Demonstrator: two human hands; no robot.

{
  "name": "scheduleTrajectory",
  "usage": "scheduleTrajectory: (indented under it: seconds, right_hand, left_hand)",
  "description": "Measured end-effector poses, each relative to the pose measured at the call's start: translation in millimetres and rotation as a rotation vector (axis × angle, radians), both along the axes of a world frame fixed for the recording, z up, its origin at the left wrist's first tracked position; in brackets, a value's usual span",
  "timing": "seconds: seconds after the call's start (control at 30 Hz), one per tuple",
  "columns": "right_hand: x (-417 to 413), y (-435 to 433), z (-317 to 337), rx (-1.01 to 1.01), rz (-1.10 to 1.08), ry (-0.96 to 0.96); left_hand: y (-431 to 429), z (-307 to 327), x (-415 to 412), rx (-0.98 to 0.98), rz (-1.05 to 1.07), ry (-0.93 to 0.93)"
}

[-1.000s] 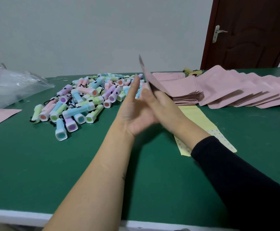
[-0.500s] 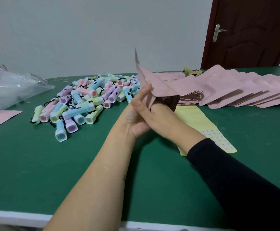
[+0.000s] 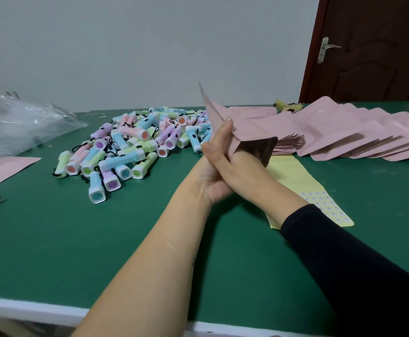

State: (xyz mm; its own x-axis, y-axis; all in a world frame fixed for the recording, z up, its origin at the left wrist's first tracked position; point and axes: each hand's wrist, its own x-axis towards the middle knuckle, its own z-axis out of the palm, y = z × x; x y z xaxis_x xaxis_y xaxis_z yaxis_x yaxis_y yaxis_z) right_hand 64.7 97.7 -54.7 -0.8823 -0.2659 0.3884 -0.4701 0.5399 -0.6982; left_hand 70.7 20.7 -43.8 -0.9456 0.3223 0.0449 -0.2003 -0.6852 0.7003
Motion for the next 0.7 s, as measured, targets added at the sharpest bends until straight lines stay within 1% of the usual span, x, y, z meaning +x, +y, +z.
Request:
scheduleTrajectory:
  seconds: [0.07, 0.17, 0.23, 0.3, 0.37, 0.43, 0.5, 0.57, 0.63, 0.67, 0.7]
  right_hand:
    - [3, 1, 1, 0.043, 0.007, -0.023]
    - [9, -1, 2, 0.136, 0.017, -0.012]
    - [11, -3, 3, 0.225, 0.027, 0.027]
    - [13, -5, 4, 0.285, 0.048, 0.08]
    - [11, -6, 3, 0.378, 0.049, 0.16]
    - [12, -6, 6, 0.427, 0.049, 0.189]
    - [14, -5, 10, 0.354, 0.093, 0.207]
    - [15, -4, 12, 0.243, 0.095, 0.277]
    - [14, -4, 10, 0.024, 0.034, 0.393]
    - [12, -6, 8, -0.118, -0.003, 0.413]
    - [10, -7, 6, -0.251, -0.04, 0.386]
  left_hand:
    - [2, -2, 1, -0.013, 0.05, 0.02]
    - [-1, -3, 0, -0.022, 0.153, -0.015]
    - [-3, -3, -4, -0.039, 0.205, -0.04]
    - [-6, -2, -6, -0.049, 0.207, -0.06]
    - [-8, -3, -9, -0.054, 0.26, -0.065]
    - [-10, -2, -9, 0.0, 0.243, -0.04]
    - [-16, 0, -9, 0.07, 0.224, -0.043]
    - [-26, 5, -8, 0.178, 0.216, -0.067]
    - [-38, 13, -7, 0.316, 0.267, -0.09]
    - [-45, 17, -8, 0.39, 0.326, -0.096]
    - [-53, 21, -8, 0.457, 0.39, -0.097]
